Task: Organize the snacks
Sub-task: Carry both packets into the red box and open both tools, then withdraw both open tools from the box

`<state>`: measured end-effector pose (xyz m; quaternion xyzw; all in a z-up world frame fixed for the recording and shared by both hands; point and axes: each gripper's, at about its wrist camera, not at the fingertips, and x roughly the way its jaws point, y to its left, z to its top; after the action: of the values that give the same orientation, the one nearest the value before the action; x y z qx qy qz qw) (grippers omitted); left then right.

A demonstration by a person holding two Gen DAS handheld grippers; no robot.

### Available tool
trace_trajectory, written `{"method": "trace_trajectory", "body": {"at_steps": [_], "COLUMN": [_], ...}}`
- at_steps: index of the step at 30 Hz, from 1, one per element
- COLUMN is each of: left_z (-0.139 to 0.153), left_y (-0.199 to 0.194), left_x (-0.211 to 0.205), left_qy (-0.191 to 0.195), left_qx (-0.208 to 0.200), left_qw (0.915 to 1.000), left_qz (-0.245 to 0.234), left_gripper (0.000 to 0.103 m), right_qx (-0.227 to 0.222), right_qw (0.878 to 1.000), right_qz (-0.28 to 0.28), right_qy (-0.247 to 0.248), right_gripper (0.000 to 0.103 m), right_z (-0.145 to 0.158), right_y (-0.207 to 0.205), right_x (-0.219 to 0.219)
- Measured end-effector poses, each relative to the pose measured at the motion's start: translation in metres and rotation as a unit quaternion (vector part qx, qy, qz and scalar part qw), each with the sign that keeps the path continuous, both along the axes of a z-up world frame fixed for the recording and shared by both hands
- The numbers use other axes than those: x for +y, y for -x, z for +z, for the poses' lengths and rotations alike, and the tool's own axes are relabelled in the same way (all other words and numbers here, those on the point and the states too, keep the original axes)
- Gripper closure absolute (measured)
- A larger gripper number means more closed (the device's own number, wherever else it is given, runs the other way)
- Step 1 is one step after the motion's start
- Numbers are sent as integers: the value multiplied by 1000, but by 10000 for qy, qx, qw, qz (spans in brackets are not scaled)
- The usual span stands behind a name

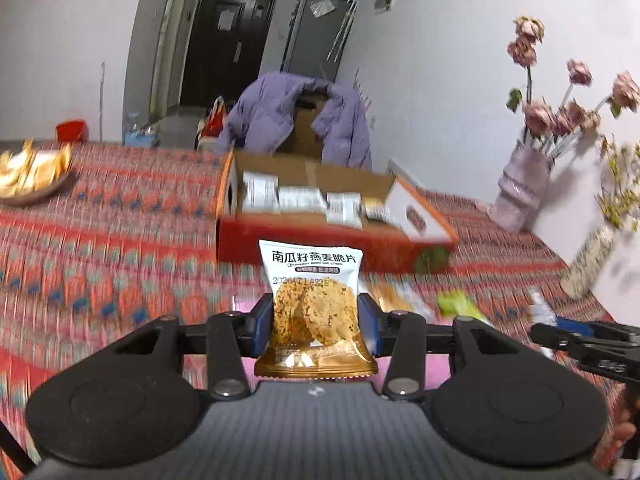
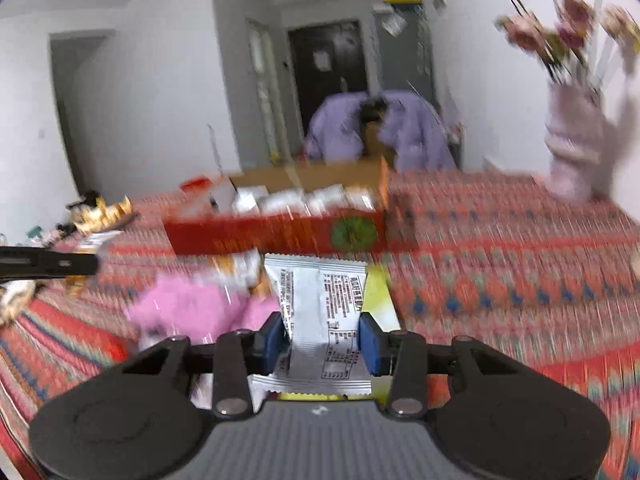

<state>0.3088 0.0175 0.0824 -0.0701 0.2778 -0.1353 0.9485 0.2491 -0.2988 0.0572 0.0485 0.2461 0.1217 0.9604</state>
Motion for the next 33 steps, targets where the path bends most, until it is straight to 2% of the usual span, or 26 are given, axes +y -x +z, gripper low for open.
{"method": "trace_trajectory", "body": {"at_steps": [4, 6, 9, 11, 14, 16, 18, 20, 21, 23, 25, 29, 33], "left_z": [7, 8, 4, -6, -23, -33, -41, -49, -52, -53, -49, -32, -4], "left_y": [-74, -113, -175, -213, -250, -262, -272, -280, -284, -285, -283, -274, -246], "left_x": [-11, -16, -23, -30, -39, -45, -50, -55, -54, -52, -47, -34, -25], "left_qy": [-529, -644, -673, -858, -1204, -1327, -1332, -1430, -1478, -1453, -1348, -1282, -1202], "left_qx": [-145, -108, 201, 394, 564, 584, 627, 699, 714, 680, 666, 635, 420], "left_qw": [9984, 9976, 9972, 9948, 9899, 9889, 9888, 9868, 9859, 9865, 9883, 9892, 9914], "left_qz": [163, 216, 249, 374, 491, 334, 242, 299, 333, 330, 257, 330, 299], "left_gripper": [58, 58, 58, 58, 57, 53, 52, 51, 49, 33, 33, 33, 32], "right_qx": [-190, -152, 226, 512, 998, 1182, 1200, 1165, 1148, 1059, 957, 930, 904], "right_qw": [9997, 9997, 9996, 9977, 9916, 9868, 9838, 9813, 9807, 9817, 9836, 9898, 9957], "right_qz": [83, 111, 102, 11, -158, -230, -308, -425, -446, -435, -389, -277, -98], "right_qy": [162, 150, 162, 446, 811, 1084, 1294, 1470, 1520, 1524, 1478, 1048, 160], "right_gripper": [64, 64, 64, 64, 63, 63, 58, 58, 56, 51, 46, 42, 32], "right_z": [23, 28, 28, 21, -1, -17, -27, -33, -34, -30, -22, 0, 24], "right_y": [-73, -114, -192, -237, -291, -313, -322, -329, -329, -328, -326, -321, -295], "right_x": [5, 8, 15, 22, 32, 40, 45, 48, 52, 57, 56, 40, 18]}}
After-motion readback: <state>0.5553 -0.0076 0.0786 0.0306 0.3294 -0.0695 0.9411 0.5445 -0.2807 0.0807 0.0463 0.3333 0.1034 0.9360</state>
